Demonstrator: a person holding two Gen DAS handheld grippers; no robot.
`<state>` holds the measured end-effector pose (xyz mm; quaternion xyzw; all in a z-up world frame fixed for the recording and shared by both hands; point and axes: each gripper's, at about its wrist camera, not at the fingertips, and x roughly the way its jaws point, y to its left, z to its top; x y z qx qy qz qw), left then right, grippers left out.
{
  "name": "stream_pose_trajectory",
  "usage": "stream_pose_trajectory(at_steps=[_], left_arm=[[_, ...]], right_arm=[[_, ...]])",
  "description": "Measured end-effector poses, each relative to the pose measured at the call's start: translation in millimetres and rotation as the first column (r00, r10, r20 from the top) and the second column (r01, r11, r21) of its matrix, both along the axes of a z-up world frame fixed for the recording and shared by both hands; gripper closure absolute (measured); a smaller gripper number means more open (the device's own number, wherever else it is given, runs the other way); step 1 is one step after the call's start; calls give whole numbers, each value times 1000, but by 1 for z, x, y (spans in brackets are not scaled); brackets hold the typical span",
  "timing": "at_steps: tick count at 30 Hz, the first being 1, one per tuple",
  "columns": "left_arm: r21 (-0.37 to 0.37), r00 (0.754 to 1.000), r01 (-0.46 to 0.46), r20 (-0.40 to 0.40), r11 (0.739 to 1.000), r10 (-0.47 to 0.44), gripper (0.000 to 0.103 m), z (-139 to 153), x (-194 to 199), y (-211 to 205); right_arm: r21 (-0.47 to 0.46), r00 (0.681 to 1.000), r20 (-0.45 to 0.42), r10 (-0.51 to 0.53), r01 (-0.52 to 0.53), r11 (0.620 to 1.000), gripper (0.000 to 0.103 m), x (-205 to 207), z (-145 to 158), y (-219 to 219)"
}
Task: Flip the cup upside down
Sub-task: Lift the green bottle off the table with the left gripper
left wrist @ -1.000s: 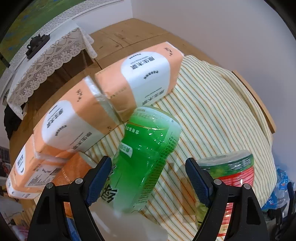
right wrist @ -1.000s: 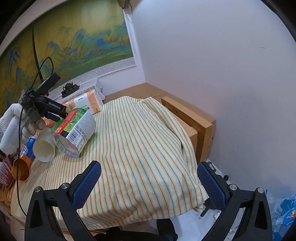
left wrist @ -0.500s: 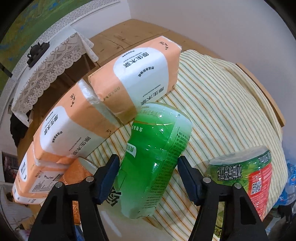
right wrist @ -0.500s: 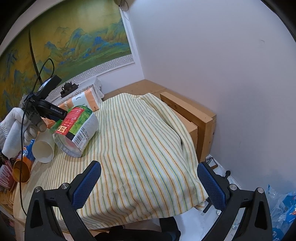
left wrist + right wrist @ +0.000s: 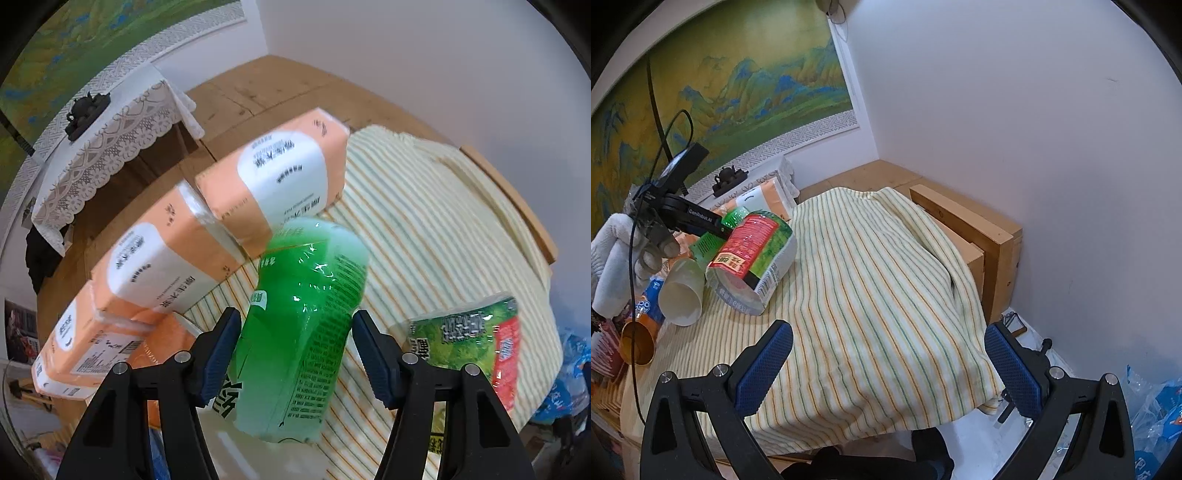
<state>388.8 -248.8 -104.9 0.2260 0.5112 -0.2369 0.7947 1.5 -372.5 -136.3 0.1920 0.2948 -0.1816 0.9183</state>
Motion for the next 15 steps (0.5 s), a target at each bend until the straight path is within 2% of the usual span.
stream_pose_trajectory(at_steps=[2,4,6,10,15], left_arm=[[-6,1000,1,8,1000,-1,39,7,-4,0],[-15,1000,-1,7,1000,1,53,12,-7,0],[-15,1000,1,9,1000,-1,56,16,-16,-4],[8,1000,4,2,1000,-4,55,17,-20,-8],[18,998,-2,-70,1000,3,50,9,-19,-6]], right_arm=[[0,1000,3,0,0,1000,0,-1,1,0],[2,1000,5,1,-1,1000,1,-2,2,0],[2,1000,9,0,0,1000,0,-4,2,0],[3,1000,8,-1,1,1000,1,-7,3,0],[15,1000,22,-20,20,1000,1,-13,5,-5]])
